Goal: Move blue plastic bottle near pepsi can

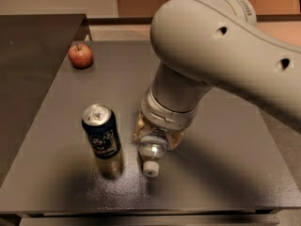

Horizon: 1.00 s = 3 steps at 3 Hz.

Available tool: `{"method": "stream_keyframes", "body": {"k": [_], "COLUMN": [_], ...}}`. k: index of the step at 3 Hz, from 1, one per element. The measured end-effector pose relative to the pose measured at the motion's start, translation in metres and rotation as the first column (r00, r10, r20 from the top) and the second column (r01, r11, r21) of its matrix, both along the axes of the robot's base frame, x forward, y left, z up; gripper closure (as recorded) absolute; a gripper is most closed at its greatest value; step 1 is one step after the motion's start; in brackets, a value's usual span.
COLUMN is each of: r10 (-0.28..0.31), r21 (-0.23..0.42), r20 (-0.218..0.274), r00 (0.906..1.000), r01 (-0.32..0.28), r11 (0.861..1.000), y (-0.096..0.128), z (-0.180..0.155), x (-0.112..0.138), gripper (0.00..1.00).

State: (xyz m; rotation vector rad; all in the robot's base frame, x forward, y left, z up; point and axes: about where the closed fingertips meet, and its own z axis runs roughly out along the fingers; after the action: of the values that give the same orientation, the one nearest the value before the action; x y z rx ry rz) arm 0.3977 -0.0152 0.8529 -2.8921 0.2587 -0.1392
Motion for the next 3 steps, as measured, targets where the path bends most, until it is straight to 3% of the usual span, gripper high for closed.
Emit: {"method": "stream_keyframes", "body": {"k": [2,3], "r10": [0.010,0.010], "r21": [0.006,0.005], "r20": [0.009,0.012], "r00": [0.9999,0.9999], "r01": [-0.010,-0.010], "r11": [1.000,1.000], "y": [0.0071,0.0075], "z": [-0.0039,-0.0025], "x": [-0.0021,-0.0029], "gripper": [0.12,0.00]}}
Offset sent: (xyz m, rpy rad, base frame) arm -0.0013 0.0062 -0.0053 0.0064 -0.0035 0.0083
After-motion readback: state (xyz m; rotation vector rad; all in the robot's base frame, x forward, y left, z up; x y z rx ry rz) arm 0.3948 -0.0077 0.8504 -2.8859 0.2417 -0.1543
